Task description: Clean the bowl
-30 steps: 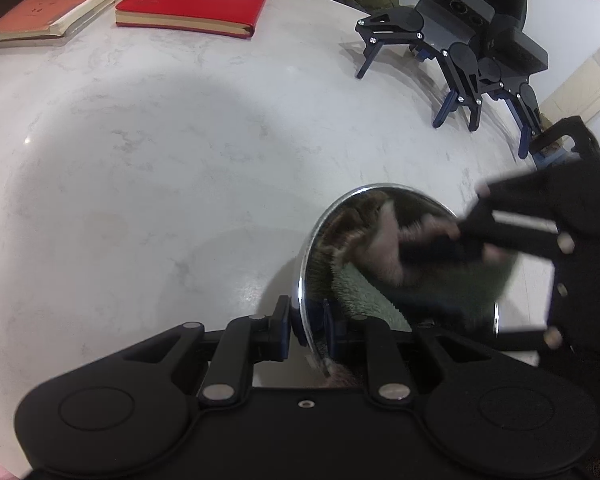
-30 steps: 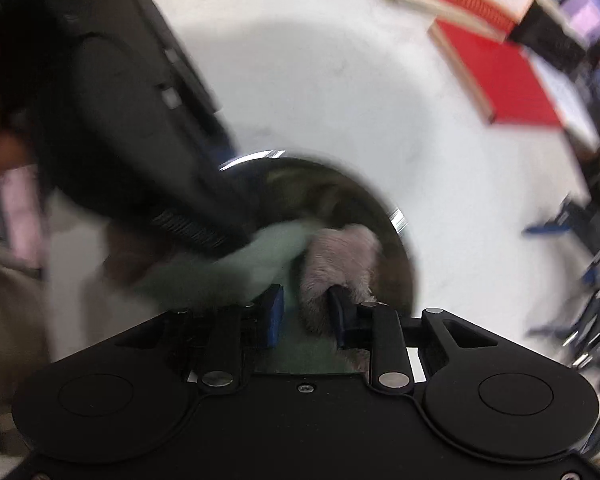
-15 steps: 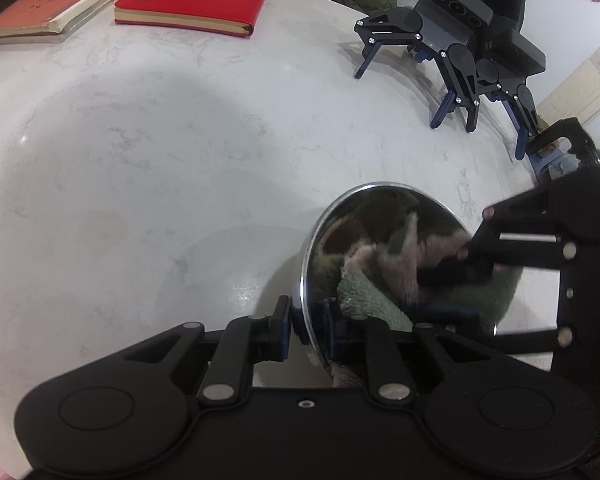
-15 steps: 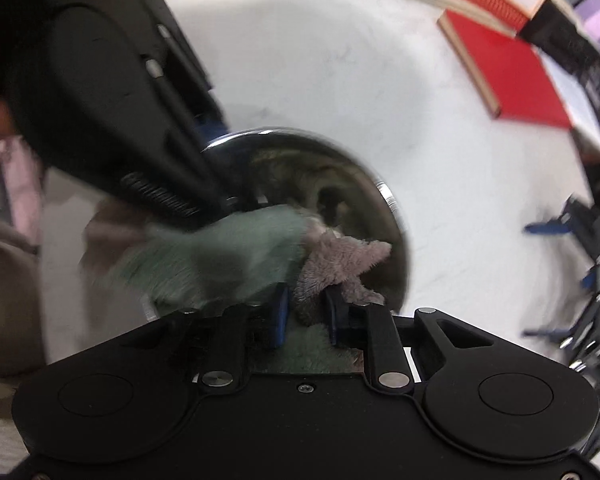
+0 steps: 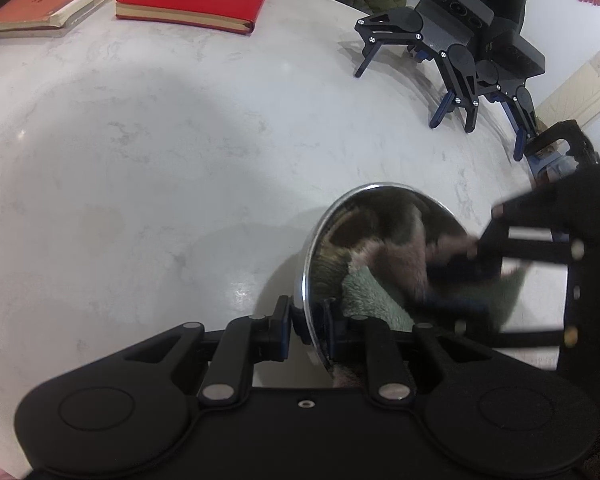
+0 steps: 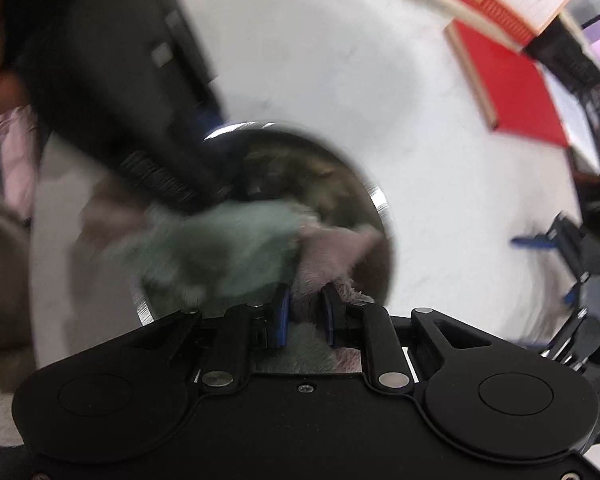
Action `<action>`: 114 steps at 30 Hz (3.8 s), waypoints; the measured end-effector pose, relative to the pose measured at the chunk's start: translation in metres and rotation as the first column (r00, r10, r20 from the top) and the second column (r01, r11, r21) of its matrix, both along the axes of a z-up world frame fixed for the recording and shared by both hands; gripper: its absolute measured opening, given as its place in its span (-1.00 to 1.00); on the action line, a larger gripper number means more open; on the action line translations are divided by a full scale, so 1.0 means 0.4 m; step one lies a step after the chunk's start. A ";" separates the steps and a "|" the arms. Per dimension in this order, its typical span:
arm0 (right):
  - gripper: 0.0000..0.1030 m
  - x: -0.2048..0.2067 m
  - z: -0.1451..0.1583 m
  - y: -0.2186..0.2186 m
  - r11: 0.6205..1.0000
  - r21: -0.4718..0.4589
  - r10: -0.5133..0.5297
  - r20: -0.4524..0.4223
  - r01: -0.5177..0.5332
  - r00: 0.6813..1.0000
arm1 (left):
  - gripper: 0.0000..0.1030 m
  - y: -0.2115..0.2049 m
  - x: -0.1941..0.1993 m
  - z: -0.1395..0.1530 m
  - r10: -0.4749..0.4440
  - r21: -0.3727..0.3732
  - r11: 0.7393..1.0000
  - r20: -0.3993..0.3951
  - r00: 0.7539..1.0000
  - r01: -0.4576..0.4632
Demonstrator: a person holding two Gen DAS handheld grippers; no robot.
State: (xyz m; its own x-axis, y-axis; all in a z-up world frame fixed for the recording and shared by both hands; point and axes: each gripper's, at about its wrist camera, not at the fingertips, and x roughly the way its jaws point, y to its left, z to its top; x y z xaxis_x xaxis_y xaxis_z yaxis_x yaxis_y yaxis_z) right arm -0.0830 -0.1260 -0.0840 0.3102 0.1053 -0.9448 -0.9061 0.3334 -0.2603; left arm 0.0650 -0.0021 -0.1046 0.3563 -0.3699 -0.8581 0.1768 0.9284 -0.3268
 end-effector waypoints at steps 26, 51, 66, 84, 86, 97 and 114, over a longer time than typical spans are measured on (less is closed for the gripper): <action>-0.74 0.100 0.024 0.043 0.994 0.086 -0.075 0.062 0.070 0.995 | -0.69 0.010 -0.005 -0.002 0.003 -0.002 1.000 -0.007 1.000 -0.003; -0.75 0.132 -0.037 0.070 0.998 0.052 0.028 0.013 -0.028 1.000 | -0.69 0.003 -0.001 -0.004 -0.014 0.006 1.000 -0.012 1.000 0.014; -0.76 0.121 -0.029 0.068 0.999 0.029 0.044 -0.034 -0.043 0.998 | -0.69 0.008 -0.003 -0.003 -0.008 0.001 1.000 -0.015 1.000 0.008; 0.01 0.251 0.054 -0.029 0.895 0.310 -0.319 -0.059 0.321 0.946 | -0.67 0.008 0.012 0.029 -0.038 0.028 0.999 0.037 0.999 0.037; 0.15 0.265 0.093 -0.094 0.768 0.424 -0.473 -0.132 0.481 0.871 | -0.66 0.007 0.024 0.035 -0.039 0.026 0.999 0.051 0.998 0.037; 0.02 0.323 -0.073 -0.265 0.257 0.355 -0.634 -0.640 0.899 0.434 | -0.65 -0.019 0.078 0.028 -0.027 0.002 1.000 0.072 0.997 0.027; -0.53 0.428 -0.012 -0.125 0.732 0.416 -0.434 -0.326 0.540 0.840 | -0.64 -0.010 -0.021 0.037 0.000 0.062 0.998 -0.046 0.999 0.003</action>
State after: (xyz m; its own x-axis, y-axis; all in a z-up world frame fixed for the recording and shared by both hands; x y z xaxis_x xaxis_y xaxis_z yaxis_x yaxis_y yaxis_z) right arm 0.0881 -0.1761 -0.0888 0.2624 0.4385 -0.8596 -0.5962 0.7741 0.2129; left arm 0.0565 -0.0060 -0.0899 0.3153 -0.3158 -0.8949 0.1640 0.9470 -0.2763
